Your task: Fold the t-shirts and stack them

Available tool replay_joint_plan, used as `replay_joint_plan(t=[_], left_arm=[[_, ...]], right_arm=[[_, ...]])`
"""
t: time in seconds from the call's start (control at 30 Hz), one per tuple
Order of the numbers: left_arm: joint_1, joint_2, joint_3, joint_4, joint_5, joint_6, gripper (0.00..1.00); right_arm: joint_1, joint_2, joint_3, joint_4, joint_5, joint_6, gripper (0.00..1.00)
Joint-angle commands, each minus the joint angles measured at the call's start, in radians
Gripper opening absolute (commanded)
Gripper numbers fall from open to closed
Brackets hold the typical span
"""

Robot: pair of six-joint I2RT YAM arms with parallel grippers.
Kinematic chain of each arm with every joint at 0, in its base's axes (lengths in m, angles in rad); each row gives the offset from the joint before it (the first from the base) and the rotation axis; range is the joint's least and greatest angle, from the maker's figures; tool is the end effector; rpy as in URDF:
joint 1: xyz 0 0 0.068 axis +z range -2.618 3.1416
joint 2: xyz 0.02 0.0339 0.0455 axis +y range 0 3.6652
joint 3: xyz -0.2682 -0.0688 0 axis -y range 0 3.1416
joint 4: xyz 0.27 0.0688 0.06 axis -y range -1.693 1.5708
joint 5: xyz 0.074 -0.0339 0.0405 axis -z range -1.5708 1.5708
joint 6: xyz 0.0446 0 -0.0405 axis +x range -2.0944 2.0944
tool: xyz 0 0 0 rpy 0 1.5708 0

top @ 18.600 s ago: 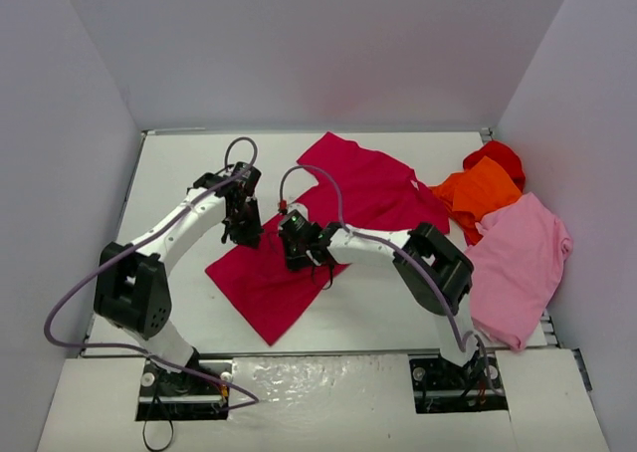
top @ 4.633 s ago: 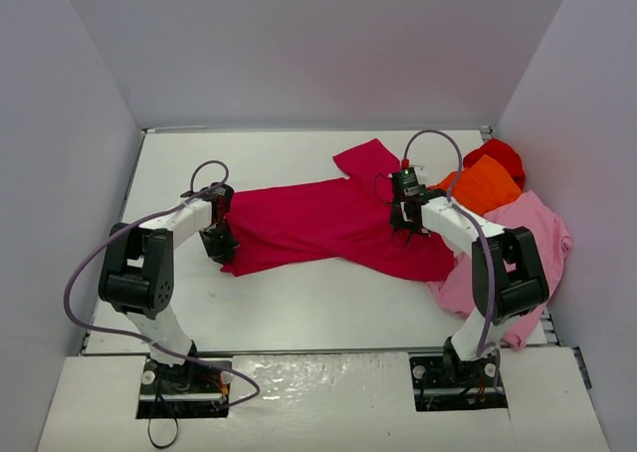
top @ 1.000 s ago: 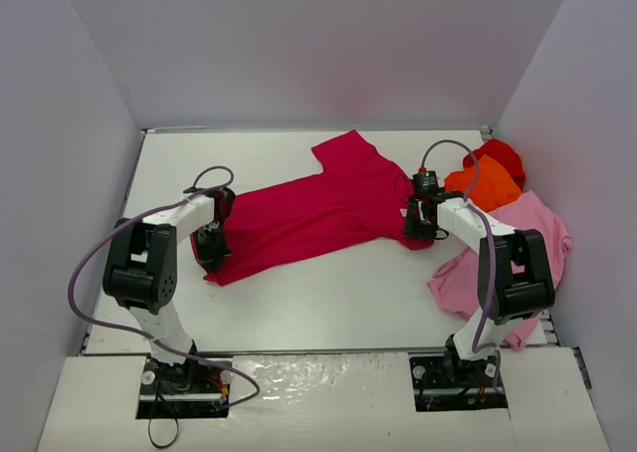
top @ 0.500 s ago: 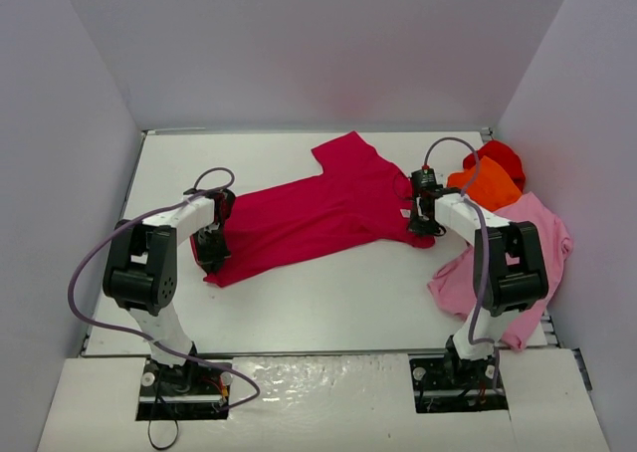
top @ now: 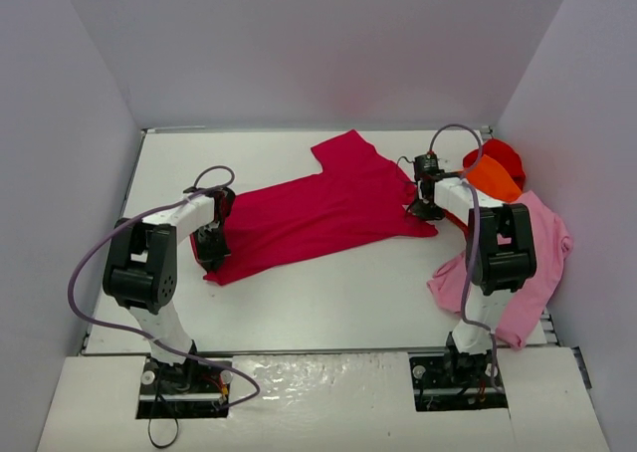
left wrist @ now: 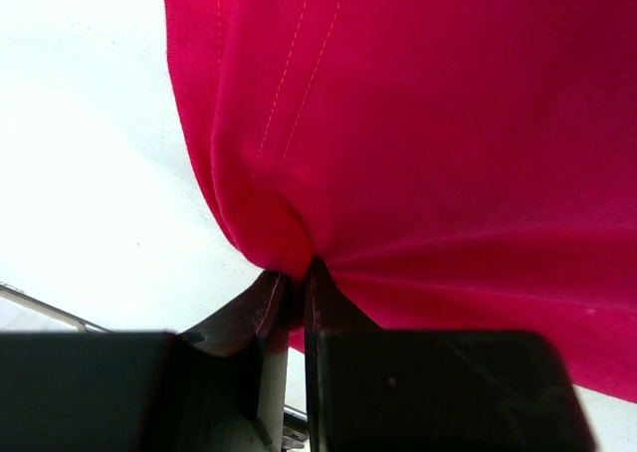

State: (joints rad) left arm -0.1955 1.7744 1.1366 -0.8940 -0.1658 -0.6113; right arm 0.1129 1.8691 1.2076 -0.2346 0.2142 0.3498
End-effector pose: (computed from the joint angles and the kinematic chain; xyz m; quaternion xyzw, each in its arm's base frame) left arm 0.3266 -0.0572 0.1457 -0.2072 0.9746 0.0685 0.0504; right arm 0.4206 0.0381 0.1595 0.1460 0.9275 -0.0227 0.3434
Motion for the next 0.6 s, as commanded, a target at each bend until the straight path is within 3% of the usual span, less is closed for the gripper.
replay_joint_plan(t=[0.0, 0.47, 0.5, 0.57], left_arm=[[-0.003, -0.016, 0.043, -0.047, -0.039, 0.015, 0.00], [-0.009, -0.010, 0.048, -0.053, -0.054, 0.018, 0.00], [-0.010, -0.010, 0.048, -0.054, -0.054, 0.018, 0.00], [-0.010, -0.014, 0.047, -0.056, -0.059, 0.016, 0.00]], right_arm=[[-0.040, 0.014, 0.075, 0.017, 0.058, -0.020, 0.00], [-0.108, 0.060, 0.106, 0.052, 0.051, -0.023, 0.01], [-0.117, 0.058, 0.103, 0.055, 0.061, -0.016, 0.06], [-0.139, 0.034, 0.094, 0.069, 0.078, -0.001, 0.28]])
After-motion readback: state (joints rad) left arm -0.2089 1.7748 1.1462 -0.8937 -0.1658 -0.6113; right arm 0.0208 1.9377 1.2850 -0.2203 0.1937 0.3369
